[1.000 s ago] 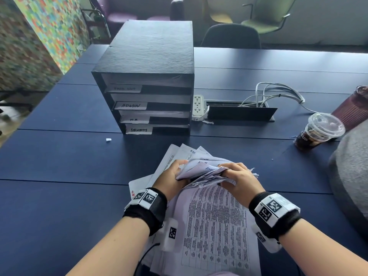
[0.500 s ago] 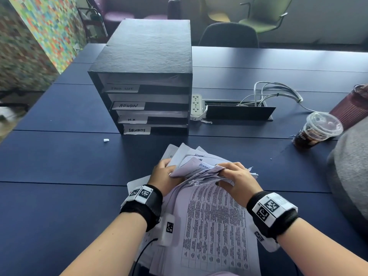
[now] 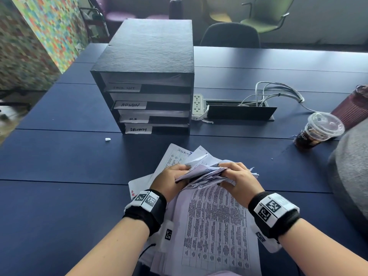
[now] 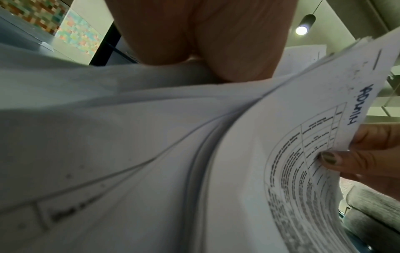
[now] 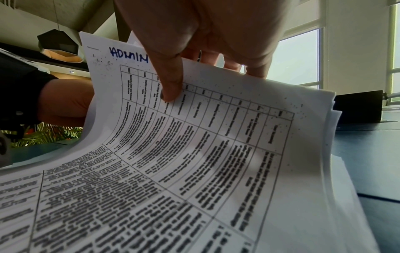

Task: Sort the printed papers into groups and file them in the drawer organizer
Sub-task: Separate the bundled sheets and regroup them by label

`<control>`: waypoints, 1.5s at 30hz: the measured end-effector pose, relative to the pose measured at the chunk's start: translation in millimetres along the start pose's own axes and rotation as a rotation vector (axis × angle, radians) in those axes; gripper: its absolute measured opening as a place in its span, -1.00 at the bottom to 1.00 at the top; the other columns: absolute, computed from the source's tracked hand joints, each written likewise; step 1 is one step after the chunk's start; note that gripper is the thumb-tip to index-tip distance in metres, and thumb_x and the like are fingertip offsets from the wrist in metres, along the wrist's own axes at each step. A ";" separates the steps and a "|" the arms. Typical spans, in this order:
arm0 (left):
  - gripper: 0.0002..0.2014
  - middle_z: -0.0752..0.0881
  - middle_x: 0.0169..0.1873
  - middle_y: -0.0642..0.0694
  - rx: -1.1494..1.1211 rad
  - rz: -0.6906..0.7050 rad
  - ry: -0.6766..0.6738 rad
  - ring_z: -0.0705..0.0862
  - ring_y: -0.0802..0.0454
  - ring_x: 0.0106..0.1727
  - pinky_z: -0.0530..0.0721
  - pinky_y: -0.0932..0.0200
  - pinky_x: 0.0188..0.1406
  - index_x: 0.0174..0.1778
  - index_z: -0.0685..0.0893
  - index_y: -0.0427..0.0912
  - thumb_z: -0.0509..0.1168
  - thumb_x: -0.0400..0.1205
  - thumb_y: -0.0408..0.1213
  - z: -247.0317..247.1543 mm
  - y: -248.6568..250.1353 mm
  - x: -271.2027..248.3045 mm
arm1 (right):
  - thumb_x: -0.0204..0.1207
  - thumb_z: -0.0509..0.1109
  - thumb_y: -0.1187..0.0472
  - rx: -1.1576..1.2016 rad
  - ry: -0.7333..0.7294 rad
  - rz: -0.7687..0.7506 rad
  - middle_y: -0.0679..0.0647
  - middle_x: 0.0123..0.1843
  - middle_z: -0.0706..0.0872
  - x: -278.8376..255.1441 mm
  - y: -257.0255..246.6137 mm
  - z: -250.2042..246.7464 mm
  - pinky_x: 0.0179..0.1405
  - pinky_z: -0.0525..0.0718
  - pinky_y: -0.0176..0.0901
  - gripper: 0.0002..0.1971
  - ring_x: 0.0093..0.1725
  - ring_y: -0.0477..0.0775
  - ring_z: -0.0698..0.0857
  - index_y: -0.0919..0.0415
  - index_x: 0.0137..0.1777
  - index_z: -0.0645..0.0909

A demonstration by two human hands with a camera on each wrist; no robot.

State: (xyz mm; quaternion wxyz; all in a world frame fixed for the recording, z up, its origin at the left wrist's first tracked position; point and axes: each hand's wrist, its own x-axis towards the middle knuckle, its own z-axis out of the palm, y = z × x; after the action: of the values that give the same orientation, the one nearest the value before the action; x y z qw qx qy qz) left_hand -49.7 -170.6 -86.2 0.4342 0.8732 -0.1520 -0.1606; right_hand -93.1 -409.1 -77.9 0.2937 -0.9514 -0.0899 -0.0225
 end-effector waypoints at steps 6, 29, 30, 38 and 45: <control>-0.81 0.36 0.21 0.43 -0.061 0.092 0.144 0.52 0.53 0.09 0.38 0.68 0.02 -0.04 0.80 0.21 0.44 0.55 -0.21 7.7 -1.7 -4.8 | 0.29 0.59 0.27 0.007 0.035 -0.034 -0.12 0.17 0.68 -3.1 2.6 0.9 0.24 0.54 0.05 -0.79 0.16 0.00 0.51 0.11 -0.06 0.75; -0.41 0.58 -0.41 0.07 -0.235 -0.115 0.145 0.55 0.16 -0.40 0.49 0.41 -0.32 0.21 0.33 0.25 0.46 0.45 -0.35 -4.6 10.2 2.0 | 0.37 0.53 0.25 0.011 0.050 -0.011 -0.28 0.10 0.60 -2.4 -1.9 -3.0 0.24 0.46 -0.05 -0.74 0.14 -0.04 0.46 0.07 0.07 0.75; -0.49 0.59 -0.35 0.06 -0.198 -0.141 0.107 0.59 0.15 -0.32 0.48 0.49 -0.29 0.22 0.41 0.14 0.46 0.46 -0.32 -6.0 10.5 4.6 | 0.37 0.53 0.25 0.010 0.048 -0.014 -0.24 0.11 0.64 -2.1 -2.1 -2.7 0.24 0.47 -0.03 -0.74 0.15 -0.01 0.48 0.08 0.07 0.75; -0.59 0.63 -0.15 -0.05 0.120 -0.304 -0.085 0.64 -0.16 0.07 0.62 0.10 0.10 -0.29 0.63 0.09 0.11 0.12 0.22 -4.4 -3.4 27.0 | 0.39 0.52 0.22 0.006 0.021 0.005 -0.15 0.15 0.69 -0.7 -1.2 0.0 0.26 0.49 0.06 -0.77 0.18 0.05 0.51 0.09 0.06 0.75; -0.78 0.78 -0.09 0.10 0.037 -0.271 -0.143 0.70 -0.02 0.11 0.65 0.01 0.18 -0.12 0.70 0.18 0.23 0.40 0.05 -7.7 0.4 21.8 | 0.37 0.54 0.23 0.018 0.051 -0.017 -0.16 0.15 0.69 -1.1 1.8 2.6 0.24 0.52 0.08 -0.74 0.17 -0.06 0.45 0.07 0.07 0.74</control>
State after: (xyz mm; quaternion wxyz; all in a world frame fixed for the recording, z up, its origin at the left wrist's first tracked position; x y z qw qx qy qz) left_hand -26.9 -174.2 -84.7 0.3804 0.8801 -0.0662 -0.2764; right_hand -93.8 -409.2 -81.2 0.3043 -0.9470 -0.0908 -0.0484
